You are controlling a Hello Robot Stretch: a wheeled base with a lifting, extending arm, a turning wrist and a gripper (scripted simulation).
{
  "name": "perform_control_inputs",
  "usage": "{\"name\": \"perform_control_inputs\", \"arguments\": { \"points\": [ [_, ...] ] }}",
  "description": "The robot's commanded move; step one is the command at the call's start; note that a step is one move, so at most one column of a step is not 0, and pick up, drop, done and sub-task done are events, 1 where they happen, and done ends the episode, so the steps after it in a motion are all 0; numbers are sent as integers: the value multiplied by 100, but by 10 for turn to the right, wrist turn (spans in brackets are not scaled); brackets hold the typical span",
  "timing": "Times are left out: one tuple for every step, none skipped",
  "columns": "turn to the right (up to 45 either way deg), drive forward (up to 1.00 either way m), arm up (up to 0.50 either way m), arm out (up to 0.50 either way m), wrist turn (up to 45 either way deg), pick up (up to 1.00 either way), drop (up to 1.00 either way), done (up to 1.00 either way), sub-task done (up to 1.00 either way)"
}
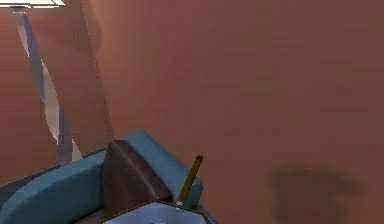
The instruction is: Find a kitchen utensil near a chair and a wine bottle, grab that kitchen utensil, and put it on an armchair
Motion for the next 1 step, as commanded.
{"name": "perform_control_inputs", "arguments": {
  "points": [
    [0, 20, 0, 0, 0, 0, 0, 0, 0]
  ]
}}
